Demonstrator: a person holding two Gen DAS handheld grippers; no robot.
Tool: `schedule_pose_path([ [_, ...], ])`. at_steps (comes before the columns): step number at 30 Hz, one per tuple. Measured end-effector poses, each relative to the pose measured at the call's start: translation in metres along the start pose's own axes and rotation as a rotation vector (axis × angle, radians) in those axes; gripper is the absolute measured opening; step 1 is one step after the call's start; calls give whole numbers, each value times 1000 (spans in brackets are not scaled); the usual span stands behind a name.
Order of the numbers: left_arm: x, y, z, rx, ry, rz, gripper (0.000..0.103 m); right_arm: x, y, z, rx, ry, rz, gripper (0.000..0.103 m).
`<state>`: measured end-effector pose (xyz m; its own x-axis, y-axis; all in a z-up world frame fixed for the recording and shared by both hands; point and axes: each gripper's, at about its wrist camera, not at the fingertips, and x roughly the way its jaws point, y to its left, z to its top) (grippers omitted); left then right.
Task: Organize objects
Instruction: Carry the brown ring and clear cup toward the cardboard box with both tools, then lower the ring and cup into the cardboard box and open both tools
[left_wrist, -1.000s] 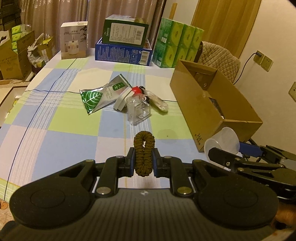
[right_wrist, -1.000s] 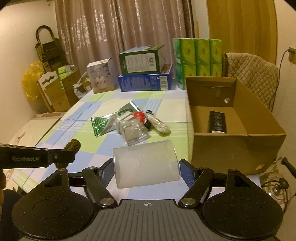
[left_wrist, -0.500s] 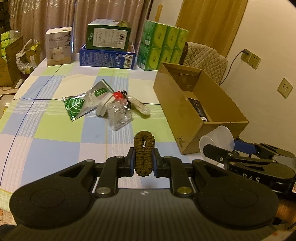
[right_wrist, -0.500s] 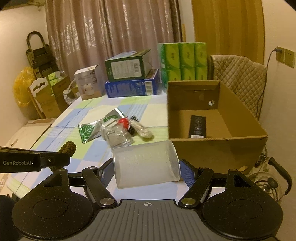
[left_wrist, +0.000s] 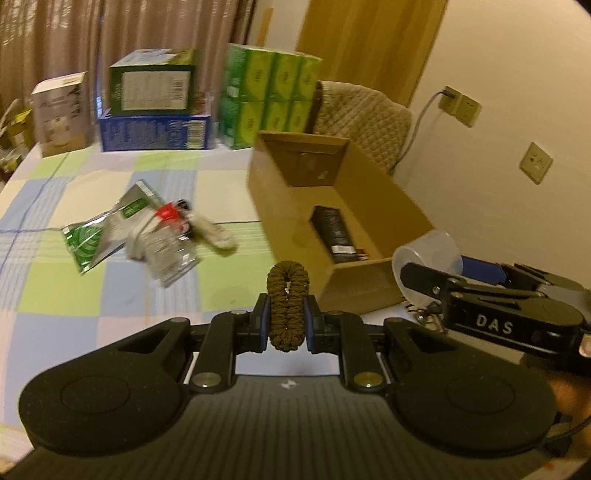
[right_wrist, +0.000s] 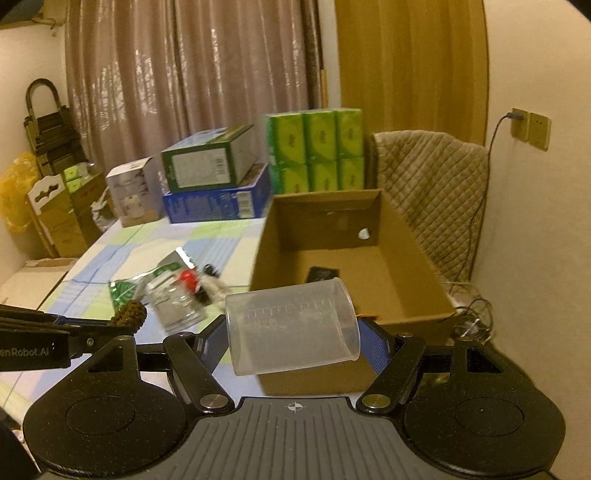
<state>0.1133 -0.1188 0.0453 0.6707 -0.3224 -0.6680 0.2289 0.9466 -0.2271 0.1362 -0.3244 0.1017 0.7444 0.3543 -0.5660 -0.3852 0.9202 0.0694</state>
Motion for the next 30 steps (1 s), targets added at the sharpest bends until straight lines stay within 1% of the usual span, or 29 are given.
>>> schedule_pose_path([
  [9, 18, -34, 22, 52, 0, -48, 15, 1, -30, 15, -5, -9, -36, 71],
  [18, 36, -50, 49, 91, 4, -64, 15, 15, -57, 35, 20, -14, -36, 71],
  [22, 52, -53, 61, 102, 18, -66, 15, 25, -69, 44, 38, -7, -29, 71],
  [30, 98, -56, 77, 118, 68, -67, 15, 51, -89, 52, 69, 12, -32, 71],
])
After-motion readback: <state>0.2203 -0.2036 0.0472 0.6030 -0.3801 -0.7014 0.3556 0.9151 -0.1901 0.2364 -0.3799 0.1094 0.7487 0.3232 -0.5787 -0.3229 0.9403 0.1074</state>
